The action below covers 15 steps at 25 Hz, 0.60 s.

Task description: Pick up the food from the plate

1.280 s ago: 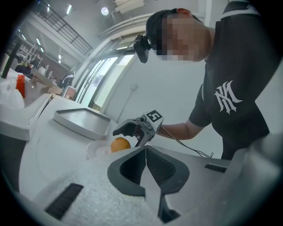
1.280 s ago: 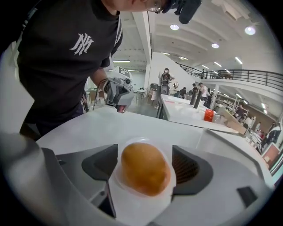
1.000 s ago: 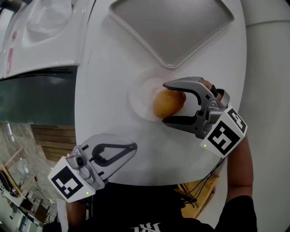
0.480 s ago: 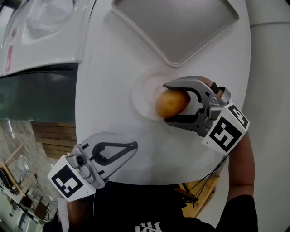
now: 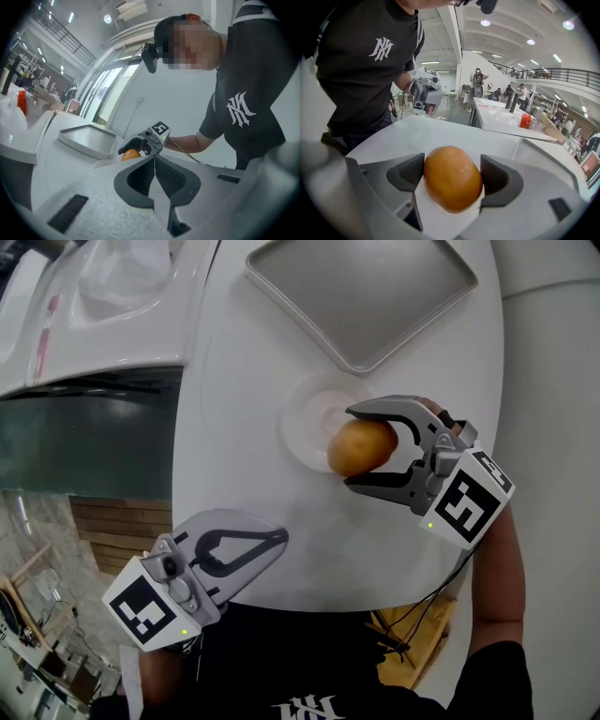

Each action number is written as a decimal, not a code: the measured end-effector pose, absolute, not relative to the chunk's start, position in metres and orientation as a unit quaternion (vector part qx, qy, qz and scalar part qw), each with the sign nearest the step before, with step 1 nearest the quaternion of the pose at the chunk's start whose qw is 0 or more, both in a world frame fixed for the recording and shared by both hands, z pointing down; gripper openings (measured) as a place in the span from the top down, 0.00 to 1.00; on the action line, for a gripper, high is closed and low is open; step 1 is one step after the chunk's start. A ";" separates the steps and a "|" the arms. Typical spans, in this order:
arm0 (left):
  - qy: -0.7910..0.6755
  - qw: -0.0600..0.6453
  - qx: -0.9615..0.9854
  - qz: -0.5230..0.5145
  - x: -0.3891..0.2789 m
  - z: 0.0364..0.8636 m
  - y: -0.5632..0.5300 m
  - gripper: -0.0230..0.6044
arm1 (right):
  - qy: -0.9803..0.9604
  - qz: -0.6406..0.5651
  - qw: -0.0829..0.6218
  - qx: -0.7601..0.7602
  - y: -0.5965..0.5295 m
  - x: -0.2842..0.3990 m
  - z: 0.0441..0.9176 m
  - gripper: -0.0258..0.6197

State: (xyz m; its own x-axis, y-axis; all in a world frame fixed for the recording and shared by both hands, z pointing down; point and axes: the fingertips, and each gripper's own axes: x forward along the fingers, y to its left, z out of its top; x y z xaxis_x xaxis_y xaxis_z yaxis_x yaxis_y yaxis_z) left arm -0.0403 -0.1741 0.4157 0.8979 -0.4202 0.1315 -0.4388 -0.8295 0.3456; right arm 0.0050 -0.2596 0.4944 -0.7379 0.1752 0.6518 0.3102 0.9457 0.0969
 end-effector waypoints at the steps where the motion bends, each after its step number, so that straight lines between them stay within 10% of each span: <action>1: -0.224 0.181 0.957 0.025 -0.041 0.409 -0.170 0.95 | -0.927 -0.103 0.337 -0.127 -0.257 0.005 0.488 0.42; 15: -0.220 0.087 0.971 0.030 -0.046 0.303 -0.053 0.95 | -0.953 -0.155 0.258 -0.025 -0.169 0.015 0.315 0.42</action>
